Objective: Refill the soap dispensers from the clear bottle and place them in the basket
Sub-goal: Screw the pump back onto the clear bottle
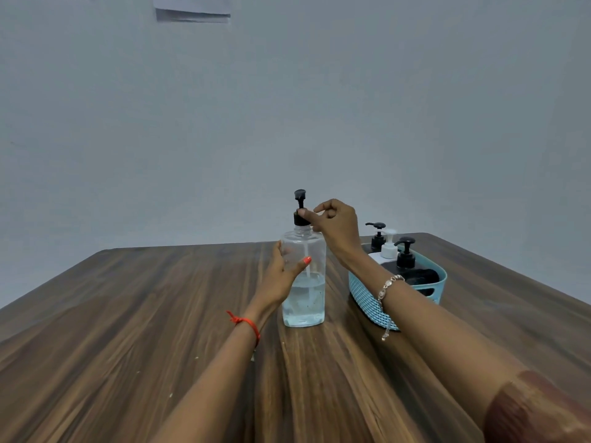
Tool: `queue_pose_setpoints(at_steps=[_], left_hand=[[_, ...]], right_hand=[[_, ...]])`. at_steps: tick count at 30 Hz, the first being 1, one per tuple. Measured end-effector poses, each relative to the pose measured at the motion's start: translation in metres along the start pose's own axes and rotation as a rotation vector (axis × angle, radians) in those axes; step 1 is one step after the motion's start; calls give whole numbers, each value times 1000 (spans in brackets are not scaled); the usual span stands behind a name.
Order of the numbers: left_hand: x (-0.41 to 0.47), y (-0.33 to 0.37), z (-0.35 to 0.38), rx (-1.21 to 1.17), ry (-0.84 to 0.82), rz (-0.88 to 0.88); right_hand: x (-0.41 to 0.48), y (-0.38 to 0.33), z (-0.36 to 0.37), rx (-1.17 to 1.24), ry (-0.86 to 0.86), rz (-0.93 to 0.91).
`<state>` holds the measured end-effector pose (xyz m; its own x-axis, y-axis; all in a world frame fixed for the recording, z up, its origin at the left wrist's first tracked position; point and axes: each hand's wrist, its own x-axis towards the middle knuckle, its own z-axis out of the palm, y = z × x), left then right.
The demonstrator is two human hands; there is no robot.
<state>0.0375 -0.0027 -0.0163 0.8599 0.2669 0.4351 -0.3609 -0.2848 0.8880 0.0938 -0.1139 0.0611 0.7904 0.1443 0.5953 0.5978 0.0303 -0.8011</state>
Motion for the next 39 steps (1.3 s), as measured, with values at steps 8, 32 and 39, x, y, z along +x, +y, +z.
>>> queue_pose_setpoints(at_steps=[8,32,39], left_hand=[[0,1,0,2,-7,-2],[-1,-1,0,-39,-29,3],[-1,-1,2,-37,-24,4]], right_hand=[[4,-2,-4,-25,-193,43],[7,4,2,130,-79,90],[9,5,0,78,-231,99]])
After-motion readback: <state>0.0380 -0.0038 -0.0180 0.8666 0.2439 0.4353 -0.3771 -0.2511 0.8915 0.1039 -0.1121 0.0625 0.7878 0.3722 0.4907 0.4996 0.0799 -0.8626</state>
